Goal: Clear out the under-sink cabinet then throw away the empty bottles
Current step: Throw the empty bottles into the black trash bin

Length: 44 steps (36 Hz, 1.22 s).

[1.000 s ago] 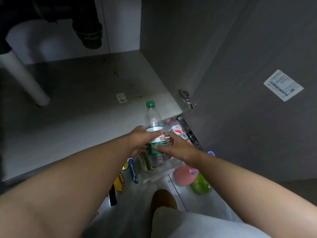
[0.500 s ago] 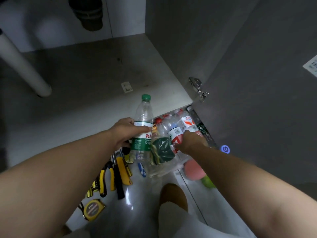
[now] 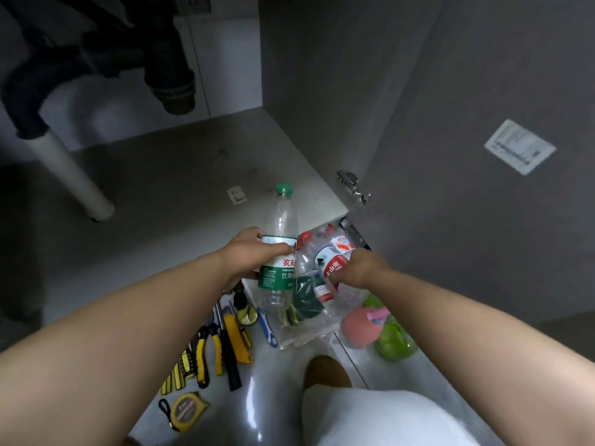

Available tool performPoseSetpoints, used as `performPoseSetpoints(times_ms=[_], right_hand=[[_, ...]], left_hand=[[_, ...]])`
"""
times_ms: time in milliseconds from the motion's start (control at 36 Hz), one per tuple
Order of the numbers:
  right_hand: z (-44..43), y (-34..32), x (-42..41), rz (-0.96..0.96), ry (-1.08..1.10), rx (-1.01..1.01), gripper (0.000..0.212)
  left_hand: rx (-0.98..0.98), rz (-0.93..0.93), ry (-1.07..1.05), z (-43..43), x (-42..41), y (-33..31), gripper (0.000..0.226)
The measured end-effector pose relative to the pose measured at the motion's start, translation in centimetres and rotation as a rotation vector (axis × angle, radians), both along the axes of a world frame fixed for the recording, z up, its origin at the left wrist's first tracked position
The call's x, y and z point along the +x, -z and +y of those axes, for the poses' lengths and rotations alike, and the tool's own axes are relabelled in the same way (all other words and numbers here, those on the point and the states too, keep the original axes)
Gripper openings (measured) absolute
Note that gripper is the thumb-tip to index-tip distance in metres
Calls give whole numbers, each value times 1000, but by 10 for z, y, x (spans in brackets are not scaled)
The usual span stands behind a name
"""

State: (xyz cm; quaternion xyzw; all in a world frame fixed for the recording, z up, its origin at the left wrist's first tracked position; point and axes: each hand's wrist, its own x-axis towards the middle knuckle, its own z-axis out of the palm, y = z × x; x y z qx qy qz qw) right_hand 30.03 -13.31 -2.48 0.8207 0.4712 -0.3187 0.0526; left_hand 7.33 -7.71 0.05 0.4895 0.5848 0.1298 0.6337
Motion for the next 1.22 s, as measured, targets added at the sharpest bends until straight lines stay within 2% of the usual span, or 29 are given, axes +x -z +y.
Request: performPoseSetpoints(times_ms=[111, 139, 250, 333, 417, 611, 750, 889, 1000, 1111, 1222], right_hand=[[-20, -36, 11, 272, 156, 164, 36], [-27, -45, 13, 345, 196, 210, 38], [-67, -89, 21, 655, 331, 337, 72], [-103, -121, 29, 845, 413, 376, 74], [-142, -151, 46, 944, 422, 428, 65], [-266, -197, 103, 900, 448, 532, 67], [-361, -196, 137, 903, 613, 636, 45], [-451, -163, 156, 800, 703, 593, 49], [-507, -123, 162, 719, 785, 535, 55], [-528, -78, 157, 591, 893, 464, 67], [-518, -38, 152, 455, 985, 441, 68]], left_hand=[[58, -56, 13, -22, 23, -40, 50], [62, -76, 17, -29, 29, -50, 50], [62, -194, 19, -59, 50, -91, 47], [103, -266, 50, -84, 69, -123, 48], [135, -295, 183, -110, 90, -158, 56], [188, -288, 571, -200, 156, -212, 71], [107, -341, 707, -280, 199, -202, 68], [9, -419, 715, -337, 219, -165, 54], [0, -384, 731, -356, 222, -143, 50], [50, -340, 780, -361, 224, -134, 48], [125, -326, 689, -358, 225, -132, 39]])
